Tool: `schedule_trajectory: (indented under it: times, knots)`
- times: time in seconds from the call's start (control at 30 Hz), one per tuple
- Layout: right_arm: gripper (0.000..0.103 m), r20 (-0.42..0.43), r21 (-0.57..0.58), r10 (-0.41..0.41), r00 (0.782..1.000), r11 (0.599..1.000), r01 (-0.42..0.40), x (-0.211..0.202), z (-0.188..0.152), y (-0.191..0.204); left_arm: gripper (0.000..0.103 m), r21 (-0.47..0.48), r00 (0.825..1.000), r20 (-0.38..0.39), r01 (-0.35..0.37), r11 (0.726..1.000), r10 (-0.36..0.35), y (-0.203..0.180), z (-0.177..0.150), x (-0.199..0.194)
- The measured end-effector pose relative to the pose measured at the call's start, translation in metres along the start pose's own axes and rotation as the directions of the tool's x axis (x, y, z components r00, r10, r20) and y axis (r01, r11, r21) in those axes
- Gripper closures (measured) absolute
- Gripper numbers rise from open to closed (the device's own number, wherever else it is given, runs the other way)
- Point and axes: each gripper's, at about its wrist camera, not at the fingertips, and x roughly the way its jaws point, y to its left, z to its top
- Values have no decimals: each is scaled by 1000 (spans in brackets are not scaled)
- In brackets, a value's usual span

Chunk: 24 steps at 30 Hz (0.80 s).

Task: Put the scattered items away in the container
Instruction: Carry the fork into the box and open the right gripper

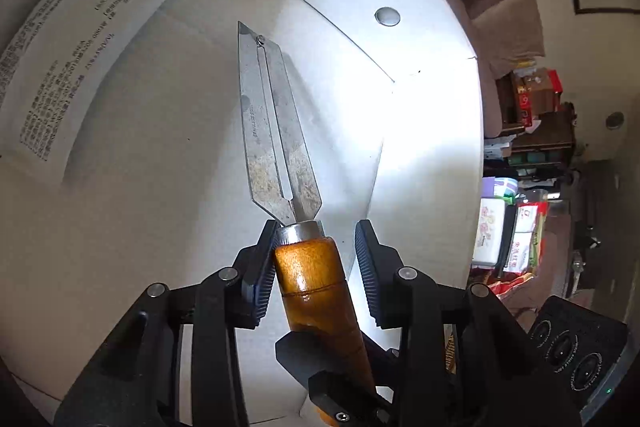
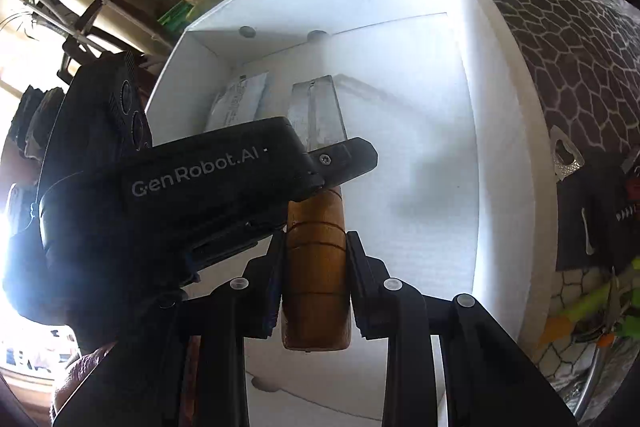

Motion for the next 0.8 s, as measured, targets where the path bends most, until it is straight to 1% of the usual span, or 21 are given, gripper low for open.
schedule_trajectory:
  times: [0.1, 0.2, 0.27, 0.33, 0.4, 0.5, 0.6, 0.67, 0.7, 0.73, 0.77, 0.8]
  knots:
    - [73, -24, 25, -12, 1000, 1000, 13, 11, 4, -1, 68, -51, 1000, 3, 17, 999, -17, 15, 12, 3]
    - [74, -46, 8, -24, 999, 1000, 24, 20, 1, 3, 68, -51, 1000, -4, 7, 999, -8, 22, 19, 1]
    - [74, -59, 7, -31, 998, 999, 31, 25, 0, 5, 68, -29, 1000, -2, -30, 999, 30, 24, 19, -1]
    - [74, -85, 14, -32, 996, 999, 33, 32, -2, 3, 68, -35, 998, -3, -60, 998, 60, 27, 20, -5]
    - [74, -107, 13, -49, 993, 999, 50, 39, -3, 0, 68, -25, 995, 15, -98, 995, 98, 29, 20, -15]
    - [74, -112, -2, -82, 990, 997, 82, 43, -4, -1, 68, -8, 994, 40, -98, 995, 98, 29, 16, -36]
    - [74, -145, 10, -72, 987, 997, 74, 50, -4, -1, 68, 20, 990, 69, -128, 992, 126, 30, 10, -61]
    - [70, -174, -8, -71, 982, 997, 71, 54, -5, 3, 67, 25, 986, 88, -143, 989, 140, 32, 4, -76]
    - [65, -181, -27, -77, 980, 997, 73, 54, -6, 7, 66, 25, 985, 97, -147, 989, 144, 33, 1, -83]
    - [51, -175, -54, -96, 980, 995, 88, 51, -7, 12, 64, 26, 983, 106, -155, 988, 151, 35, -3, -89]
    - [40, -150, -83, -121, 981, 991, 109, 44, -8, 17, 62, 28, 980, 117, -166, 986, 162, 37, -7, -95]
    - [37, -126, -108, -134, 983, 987, 121, 35, -10, 22, 57, 32, 978, 128, -173, 984, 168, 38, -12, -100]
